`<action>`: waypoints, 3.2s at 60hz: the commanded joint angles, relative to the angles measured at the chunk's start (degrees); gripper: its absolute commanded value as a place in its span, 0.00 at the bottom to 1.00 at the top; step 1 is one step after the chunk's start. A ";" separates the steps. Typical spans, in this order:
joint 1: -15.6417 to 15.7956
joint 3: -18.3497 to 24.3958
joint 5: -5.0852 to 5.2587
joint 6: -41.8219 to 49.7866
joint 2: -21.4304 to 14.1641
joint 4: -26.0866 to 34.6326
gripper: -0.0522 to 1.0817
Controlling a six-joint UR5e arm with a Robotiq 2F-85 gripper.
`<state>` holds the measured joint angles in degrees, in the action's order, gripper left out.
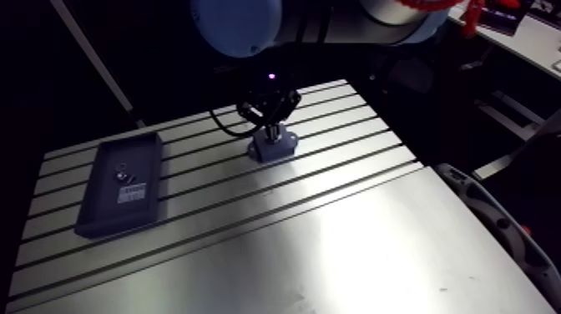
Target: Pick up the bearing and press it into the housing until flush.
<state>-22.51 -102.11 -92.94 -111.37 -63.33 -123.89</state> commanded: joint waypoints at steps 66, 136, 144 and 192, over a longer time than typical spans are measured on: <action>0.00 -0.32 -0.01 0.04 0.01 -0.17 0.99; 0.00 -0.41 -0.09 -0.04 0.10 -0.18 0.99; 0.00 -0.49 -0.01 -0.04 0.10 -0.18 0.99; 0.09 -0.68 -0.09 0.05 0.45 -0.26 0.99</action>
<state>-22.46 -102.81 -93.04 -111.34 -63.15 -124.11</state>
